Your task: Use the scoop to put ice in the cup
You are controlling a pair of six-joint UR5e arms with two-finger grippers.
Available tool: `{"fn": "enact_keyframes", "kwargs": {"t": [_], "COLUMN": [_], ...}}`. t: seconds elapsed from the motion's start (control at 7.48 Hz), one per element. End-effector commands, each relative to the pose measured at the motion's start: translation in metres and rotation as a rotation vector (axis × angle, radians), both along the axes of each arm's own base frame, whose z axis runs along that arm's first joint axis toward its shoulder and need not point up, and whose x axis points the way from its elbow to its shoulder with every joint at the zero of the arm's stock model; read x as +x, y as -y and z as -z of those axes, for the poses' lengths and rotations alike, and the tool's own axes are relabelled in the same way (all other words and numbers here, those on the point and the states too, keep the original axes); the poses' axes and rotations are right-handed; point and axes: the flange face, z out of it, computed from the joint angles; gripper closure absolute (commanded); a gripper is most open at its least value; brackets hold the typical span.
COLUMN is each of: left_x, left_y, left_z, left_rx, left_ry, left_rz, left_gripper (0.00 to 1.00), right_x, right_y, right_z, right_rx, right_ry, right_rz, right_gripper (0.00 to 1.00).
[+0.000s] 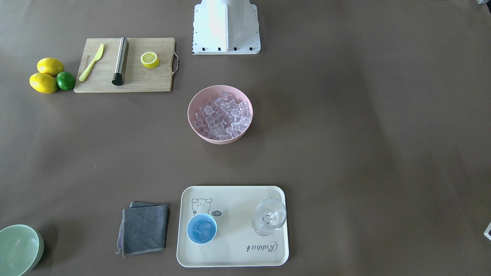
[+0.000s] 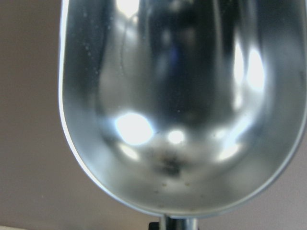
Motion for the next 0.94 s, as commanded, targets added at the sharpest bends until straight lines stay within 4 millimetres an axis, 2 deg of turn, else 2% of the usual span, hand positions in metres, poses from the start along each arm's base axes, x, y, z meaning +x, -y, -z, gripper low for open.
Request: {"fn": "enact_keyframes", "kwargs": {"t": [0.0,0.4,0.8], "left_x": [0.001,0.001,0.001], "left_y": [0.000,0.000,0.000], "left_z": [0.000,0.000,0.000], "left_rx": [0.000,0.000,0.000], "left_ry": [0.000,0.000,0.000], "left_rz": [-0.002,-0.002,-0.002], "left_gripper": [0.02,0.02,0.02], "right_x": [-0.036,-0.048,-0.052], "right_y": [0.015,0.021,0.021], "right_z": [-0.012,-0.041,-0.040], "right_rx": [-0.024,-0.025,-0.030], "right_ry": [-0.022,-0.042,-0.041], "right_rz": [0.047,-0.031,-0.030], "right_gripper": [1.00,1.00,1.00]}}
